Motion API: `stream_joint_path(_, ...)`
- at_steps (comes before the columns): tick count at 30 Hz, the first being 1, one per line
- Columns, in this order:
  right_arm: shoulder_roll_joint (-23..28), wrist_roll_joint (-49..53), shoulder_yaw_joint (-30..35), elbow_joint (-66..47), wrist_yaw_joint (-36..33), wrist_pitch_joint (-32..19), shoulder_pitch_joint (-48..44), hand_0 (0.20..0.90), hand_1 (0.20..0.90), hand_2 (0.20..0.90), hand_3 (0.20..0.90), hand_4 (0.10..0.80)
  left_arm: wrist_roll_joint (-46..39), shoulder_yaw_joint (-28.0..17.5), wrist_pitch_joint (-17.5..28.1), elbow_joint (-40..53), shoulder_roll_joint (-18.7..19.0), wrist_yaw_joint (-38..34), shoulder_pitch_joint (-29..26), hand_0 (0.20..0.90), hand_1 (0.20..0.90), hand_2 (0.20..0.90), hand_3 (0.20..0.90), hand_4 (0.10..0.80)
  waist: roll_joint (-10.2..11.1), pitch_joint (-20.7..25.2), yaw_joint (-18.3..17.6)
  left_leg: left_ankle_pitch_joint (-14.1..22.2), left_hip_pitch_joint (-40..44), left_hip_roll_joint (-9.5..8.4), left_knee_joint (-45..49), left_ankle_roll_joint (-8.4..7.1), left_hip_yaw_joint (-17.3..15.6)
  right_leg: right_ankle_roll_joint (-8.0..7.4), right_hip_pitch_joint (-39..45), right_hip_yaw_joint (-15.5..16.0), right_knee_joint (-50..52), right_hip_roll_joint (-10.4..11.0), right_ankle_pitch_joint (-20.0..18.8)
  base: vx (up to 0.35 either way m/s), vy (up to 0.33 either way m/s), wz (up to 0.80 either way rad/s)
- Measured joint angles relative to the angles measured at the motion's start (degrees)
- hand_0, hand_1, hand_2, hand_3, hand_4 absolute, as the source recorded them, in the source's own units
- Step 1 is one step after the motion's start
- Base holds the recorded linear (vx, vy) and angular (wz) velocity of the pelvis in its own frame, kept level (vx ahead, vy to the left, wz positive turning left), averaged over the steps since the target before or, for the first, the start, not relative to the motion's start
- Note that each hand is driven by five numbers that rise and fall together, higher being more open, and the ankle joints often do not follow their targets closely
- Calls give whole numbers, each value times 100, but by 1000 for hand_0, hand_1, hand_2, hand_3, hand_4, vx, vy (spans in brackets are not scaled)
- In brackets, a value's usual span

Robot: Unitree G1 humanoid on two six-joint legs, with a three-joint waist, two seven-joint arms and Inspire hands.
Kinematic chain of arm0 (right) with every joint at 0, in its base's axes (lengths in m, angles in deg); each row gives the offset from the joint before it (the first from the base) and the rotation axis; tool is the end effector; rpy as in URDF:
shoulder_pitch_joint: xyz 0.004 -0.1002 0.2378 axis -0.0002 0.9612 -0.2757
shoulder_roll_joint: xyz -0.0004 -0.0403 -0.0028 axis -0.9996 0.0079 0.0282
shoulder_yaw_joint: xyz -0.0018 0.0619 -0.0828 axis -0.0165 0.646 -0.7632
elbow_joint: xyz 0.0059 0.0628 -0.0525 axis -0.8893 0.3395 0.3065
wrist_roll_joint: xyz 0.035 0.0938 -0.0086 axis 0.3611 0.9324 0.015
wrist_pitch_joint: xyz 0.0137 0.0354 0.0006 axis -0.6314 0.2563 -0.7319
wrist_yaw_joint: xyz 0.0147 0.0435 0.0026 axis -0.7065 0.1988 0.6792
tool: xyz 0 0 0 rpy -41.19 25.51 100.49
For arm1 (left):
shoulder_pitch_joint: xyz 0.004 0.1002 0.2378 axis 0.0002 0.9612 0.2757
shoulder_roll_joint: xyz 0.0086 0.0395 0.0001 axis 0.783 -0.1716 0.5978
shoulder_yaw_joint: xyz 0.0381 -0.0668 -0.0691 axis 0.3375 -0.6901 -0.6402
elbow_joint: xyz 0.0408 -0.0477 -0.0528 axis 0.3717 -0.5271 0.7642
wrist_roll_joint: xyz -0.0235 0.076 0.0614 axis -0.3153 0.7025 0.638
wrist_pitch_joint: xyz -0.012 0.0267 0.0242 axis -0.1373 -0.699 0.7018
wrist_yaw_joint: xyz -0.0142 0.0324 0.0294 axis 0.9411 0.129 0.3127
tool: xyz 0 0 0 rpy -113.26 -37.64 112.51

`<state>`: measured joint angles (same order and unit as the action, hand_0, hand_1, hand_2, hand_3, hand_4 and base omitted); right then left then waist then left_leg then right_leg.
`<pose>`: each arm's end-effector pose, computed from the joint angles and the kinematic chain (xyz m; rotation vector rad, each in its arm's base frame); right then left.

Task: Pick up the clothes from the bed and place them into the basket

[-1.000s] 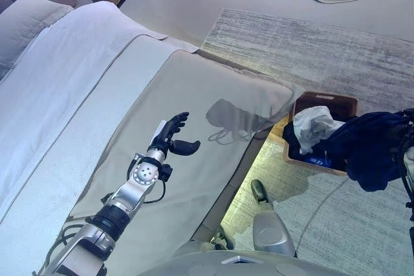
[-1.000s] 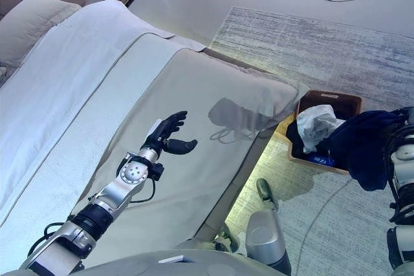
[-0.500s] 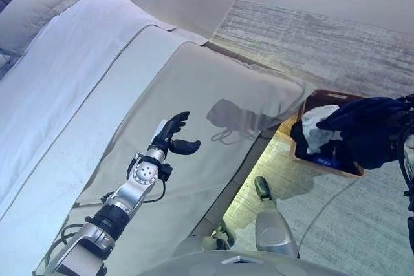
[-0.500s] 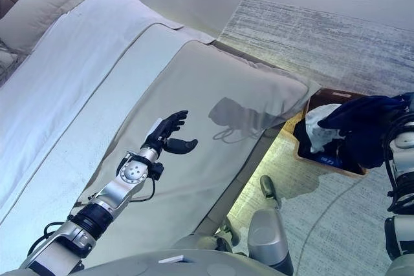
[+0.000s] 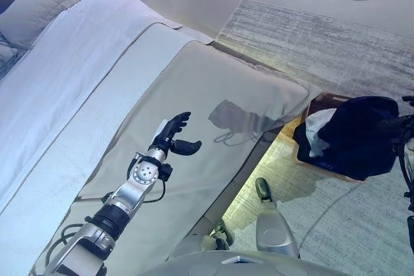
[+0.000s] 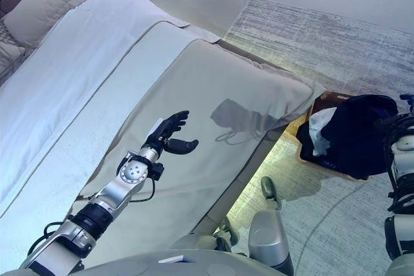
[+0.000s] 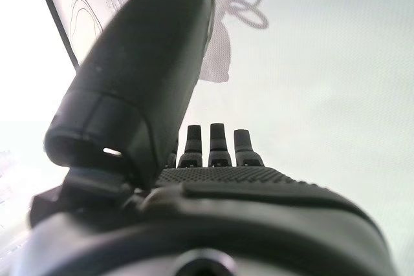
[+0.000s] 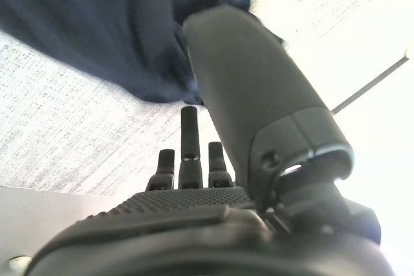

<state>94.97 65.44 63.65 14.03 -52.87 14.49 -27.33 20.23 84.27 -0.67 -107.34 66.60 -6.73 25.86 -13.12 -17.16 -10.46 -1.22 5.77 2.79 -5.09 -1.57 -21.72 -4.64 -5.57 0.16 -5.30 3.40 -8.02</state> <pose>0.2293 -0.3970 0.1223 -0.8261 0.4485 -0.7544 0.2268 0.1675 0.0144 0.3896 0.2260 -0.2103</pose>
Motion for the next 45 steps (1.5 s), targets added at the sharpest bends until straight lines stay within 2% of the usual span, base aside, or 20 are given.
stream_joint_path(16,-1,-14,2,-68,1,-8,3,900,900,900,900,800,1,-8,1,-1,-1,83,78,900,900,900,900,800,22,1,21,-12,119,11,-2,-3,41,22,148,42,3,2,-16,34,18,1)
stream_joint_path(22,-19,-256,-60,-244,11,-37,44,900,900,900,900,800,8,-42,3,-51,-29,92,98,900,900,900,900,800,123,30,101,-11,231,27,-8,-2,159,2,322,161,3,7,1,36,23,10)
stream_joint_path(27,-429,-295,-316,-635,-98,-123,60,900,900,900,900,800,13,-74,10,-384,-53,80,193,900,900,900,900,800,425,236,236,-12,230,58,-28,-4,290,14,384,281,3,1,0,20,45,14)
stream_joint_path(29,-787,-421,-564,-710,-271,-163,101,900,900,900,900,800,34,-111,46,-599,-66,40,313,900,900,900,900,800,653,376,351,-27,232,79,-29,-20,442,47,486,440,3,5,-3,17,65,31)
stream_joint_path(33,-1326,-747,-968,-806,-467,-302,247,900,900,900,900,800,177,-220,126,-731,-104,-56,594,900,900,900,900,800,912,578,539,-63,228,98,-4,-37,692,91,582,675,2,14,28,20,22,32)
stream_joint_path(40,-1992,-882,-1335,-1228,-747,-396,541,900,900,900,900,800,231,-478,243,-730,-254,-250,983,900,900,900,900,800,928,704,1050,-130,161,50,-20,-4,1079,80,716,1015,2,115,65,36,53,30)
stream_joint_path(45,-2373,-1156,-1619,-1593,-807,-494,982,900,900,900,900,800,231,-731,287,-732,-372,-300,1400,900,900,900,900,800,938,721,1187,-151,154,-6,-4,22,1231,73,801,1190,2,187,91,39,28,20)
